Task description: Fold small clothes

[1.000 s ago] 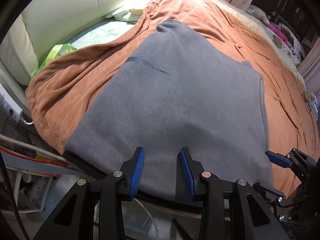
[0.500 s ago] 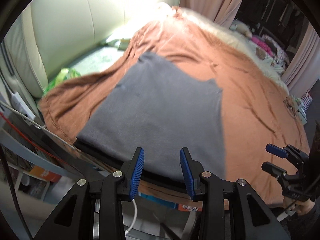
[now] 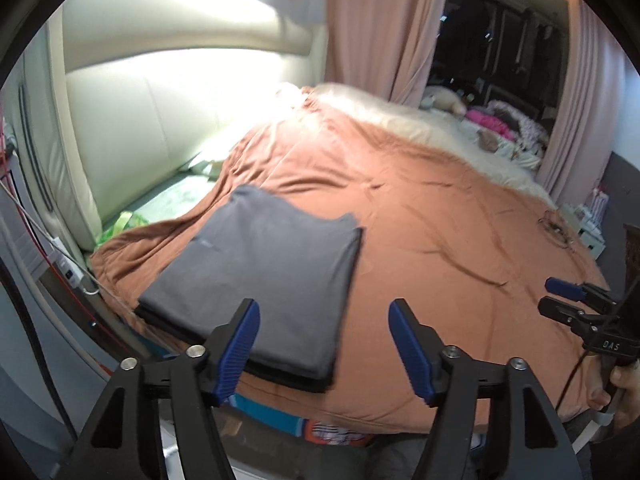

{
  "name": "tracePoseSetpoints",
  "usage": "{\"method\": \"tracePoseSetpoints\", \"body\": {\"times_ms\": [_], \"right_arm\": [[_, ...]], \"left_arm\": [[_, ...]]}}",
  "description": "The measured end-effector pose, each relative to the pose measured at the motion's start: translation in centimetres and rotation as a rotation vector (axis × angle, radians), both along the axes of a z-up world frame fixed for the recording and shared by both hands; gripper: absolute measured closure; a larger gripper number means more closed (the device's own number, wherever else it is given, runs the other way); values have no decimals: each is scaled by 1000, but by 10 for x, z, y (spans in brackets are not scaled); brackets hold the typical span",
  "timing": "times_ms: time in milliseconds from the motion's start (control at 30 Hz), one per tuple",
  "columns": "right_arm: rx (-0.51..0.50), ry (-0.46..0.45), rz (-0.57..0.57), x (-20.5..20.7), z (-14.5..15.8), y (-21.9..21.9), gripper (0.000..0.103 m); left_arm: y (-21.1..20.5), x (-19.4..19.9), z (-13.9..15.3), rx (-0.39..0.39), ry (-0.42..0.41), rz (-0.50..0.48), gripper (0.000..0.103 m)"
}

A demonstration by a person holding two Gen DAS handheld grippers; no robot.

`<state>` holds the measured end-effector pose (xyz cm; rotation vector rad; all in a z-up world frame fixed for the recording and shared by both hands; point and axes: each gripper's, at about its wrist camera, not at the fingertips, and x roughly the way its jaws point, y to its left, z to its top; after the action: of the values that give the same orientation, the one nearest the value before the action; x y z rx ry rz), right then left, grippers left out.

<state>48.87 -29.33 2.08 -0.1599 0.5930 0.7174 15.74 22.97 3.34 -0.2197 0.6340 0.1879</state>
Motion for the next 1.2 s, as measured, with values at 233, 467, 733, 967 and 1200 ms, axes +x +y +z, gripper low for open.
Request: {"method": "tracePoseSetpoints", "body": {"times_ms": [233,467,733,967,1200], "right_arm": [[19,-52,-52,-50,24,-59,23],[22,-107,-92,-104,33,-96,13],[52,-141,-152,-160,17,-132,0],[72,-129,-181,-195,-4,-161,0],[125,-120,-227,-222,-18,-192,0]], "left_arm": [[-56,-31,14,25,-83,-41,14],[-105,-65,22,55,-134,-69,0],[-148,-99,11,65,-168,-87,0],[-177,-126,-3,79,-196,-106,0],[-191,-144,-11,99,-213,-97,0]]}}
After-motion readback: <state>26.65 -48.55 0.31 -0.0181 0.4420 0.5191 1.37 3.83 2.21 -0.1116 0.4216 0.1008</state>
